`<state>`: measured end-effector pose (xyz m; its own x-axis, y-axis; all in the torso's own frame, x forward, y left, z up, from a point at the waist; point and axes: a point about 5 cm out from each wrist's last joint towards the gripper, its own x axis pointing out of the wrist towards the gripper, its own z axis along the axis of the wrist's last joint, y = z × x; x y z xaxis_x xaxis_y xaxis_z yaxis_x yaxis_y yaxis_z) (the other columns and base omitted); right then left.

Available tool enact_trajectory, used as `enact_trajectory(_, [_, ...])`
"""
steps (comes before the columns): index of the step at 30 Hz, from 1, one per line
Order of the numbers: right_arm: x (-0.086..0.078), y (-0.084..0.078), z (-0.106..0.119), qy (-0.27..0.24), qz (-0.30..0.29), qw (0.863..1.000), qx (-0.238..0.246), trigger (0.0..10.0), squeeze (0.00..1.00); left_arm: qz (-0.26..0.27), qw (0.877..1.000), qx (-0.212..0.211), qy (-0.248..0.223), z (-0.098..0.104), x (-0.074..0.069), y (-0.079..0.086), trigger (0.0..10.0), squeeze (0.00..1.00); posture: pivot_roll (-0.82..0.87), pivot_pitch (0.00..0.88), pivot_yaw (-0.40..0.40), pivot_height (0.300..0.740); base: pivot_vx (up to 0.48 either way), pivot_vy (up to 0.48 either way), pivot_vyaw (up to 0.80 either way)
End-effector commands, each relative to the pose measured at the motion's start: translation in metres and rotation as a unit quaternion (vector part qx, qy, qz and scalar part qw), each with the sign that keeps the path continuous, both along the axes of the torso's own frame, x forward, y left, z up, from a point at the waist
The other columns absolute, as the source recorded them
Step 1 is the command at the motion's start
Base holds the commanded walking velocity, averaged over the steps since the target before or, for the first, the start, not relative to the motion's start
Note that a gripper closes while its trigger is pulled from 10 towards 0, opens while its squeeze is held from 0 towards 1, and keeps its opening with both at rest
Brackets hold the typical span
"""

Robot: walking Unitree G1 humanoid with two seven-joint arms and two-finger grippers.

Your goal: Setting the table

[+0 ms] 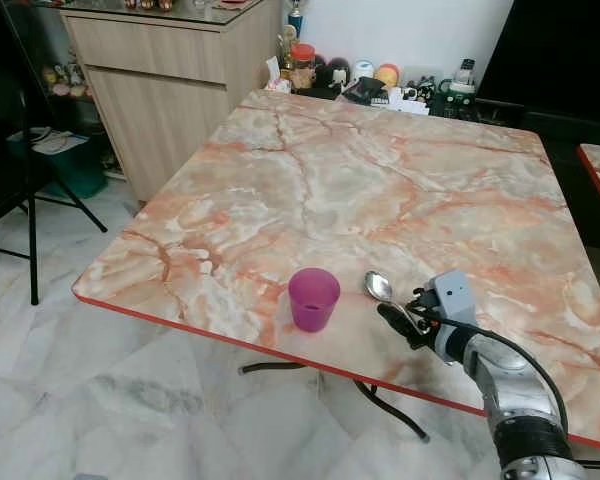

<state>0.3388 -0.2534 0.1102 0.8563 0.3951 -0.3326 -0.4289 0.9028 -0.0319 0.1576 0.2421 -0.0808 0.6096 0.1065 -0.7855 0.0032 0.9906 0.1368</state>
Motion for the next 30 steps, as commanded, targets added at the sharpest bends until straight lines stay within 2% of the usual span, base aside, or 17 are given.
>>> enact_trajectory(1, [0.001,-0.010,0.003,0.000,-0.017,1.000,-0.019,10.0,0.00,-0.003,1.000,0.005,0.025,-0.004,-0.012,0.006,10.0,0.00,0.10,0.126,-0.031,0.740,0.000,0.000,0.00])
enact_trajectory(10, [0.003,-0.007,-0.001,0.007,-0.016,1.000,-0.008,10.0,0.00,0.006,0.999,0.011,0.039,-0.002,-0.022,0.023,10.0,0.00,0.10,0.126,-0.030,0.740,0.000,0.000,0.00])
enact_trajectory(14, [0.003,0.000,-0.004,0.011,0.008,1.000,-0.001,10.0,0.00,0.008,0.999,0.012,0.042,-0.002,-0.024,0.026,10.0,0.00,0.10,0.125,-0.030,0.740,0.000,0.000,0.00])
enact_trajectory(21, [0.004,0.004,-0.006,0.013,0.018,1.000,0.001,10.0,0.00,0.008,0.999,0.010,0.044,-0.002,-0.025,0.026,10.0,0.00,0.11,0.125,-0.029,0.740,0.000,0.000,0.00])
enact_trajectory(30, [0.000,0.007,-0.019,0.035,0.014,0.999,-0.007,10.0,0.00,0.006,0.999,0.008,0.045,-0.005,-0.023,0.017,10.0,0.00,0.11,0.130,-0.028,0.740,0.000,0.000,0.00])
